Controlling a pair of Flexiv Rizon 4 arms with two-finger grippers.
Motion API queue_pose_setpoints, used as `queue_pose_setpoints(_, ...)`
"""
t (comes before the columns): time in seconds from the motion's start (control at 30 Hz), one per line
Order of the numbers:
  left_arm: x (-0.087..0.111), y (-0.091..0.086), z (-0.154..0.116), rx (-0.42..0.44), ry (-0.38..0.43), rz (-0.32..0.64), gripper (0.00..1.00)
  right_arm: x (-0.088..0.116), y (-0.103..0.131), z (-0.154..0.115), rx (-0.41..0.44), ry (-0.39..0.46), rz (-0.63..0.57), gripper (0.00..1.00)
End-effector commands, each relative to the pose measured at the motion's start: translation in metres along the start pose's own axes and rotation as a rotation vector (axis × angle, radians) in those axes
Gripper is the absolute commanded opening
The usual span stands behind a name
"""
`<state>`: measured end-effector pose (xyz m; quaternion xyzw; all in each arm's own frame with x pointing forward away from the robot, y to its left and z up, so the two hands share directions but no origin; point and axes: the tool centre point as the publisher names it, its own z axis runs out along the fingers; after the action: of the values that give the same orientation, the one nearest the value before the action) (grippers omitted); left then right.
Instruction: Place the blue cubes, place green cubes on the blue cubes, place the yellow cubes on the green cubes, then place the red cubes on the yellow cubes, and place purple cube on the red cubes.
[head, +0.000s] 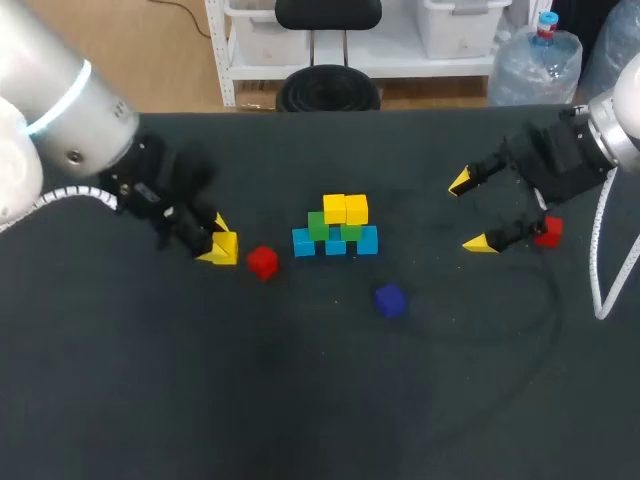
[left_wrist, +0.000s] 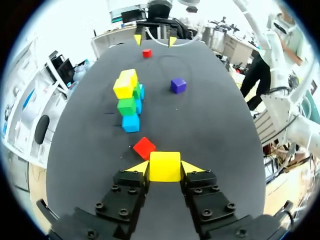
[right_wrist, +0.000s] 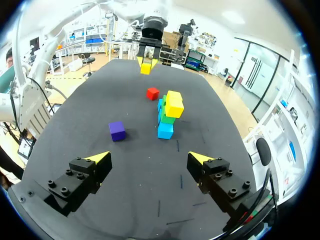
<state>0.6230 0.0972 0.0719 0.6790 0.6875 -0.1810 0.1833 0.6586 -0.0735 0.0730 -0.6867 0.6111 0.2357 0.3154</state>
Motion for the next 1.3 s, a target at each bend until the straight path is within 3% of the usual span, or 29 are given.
queue_pose_setpoints(0.03,-0.001,-0.007,-0.009,-0.025,0.002,0.001,0.0,0.0,-0.001,0.0,0.0,-0.002,-0.001,1.0)
queue_pose_setpoints(0.3,-0.008,0.005,-0.013,-0.047,-0.012,0.022,0.0,0.0,-0.001,0.0,0.0,-0.002,-0.001,1.0)
queue_pose_setpoints(0.77,-0.027,0.037,0.007,-0.035,0.011,0.06,0.0,0.0,-0.001,0.0,0.0,-0.002,-0.001,1.0)
queue_pose_setpoints(1.3,-0.055,0.046,0.021,-0.01,0.005,0.117,0.0,0.0,-0.001,0.0,0.0,-0.002,-0.001,1.0)
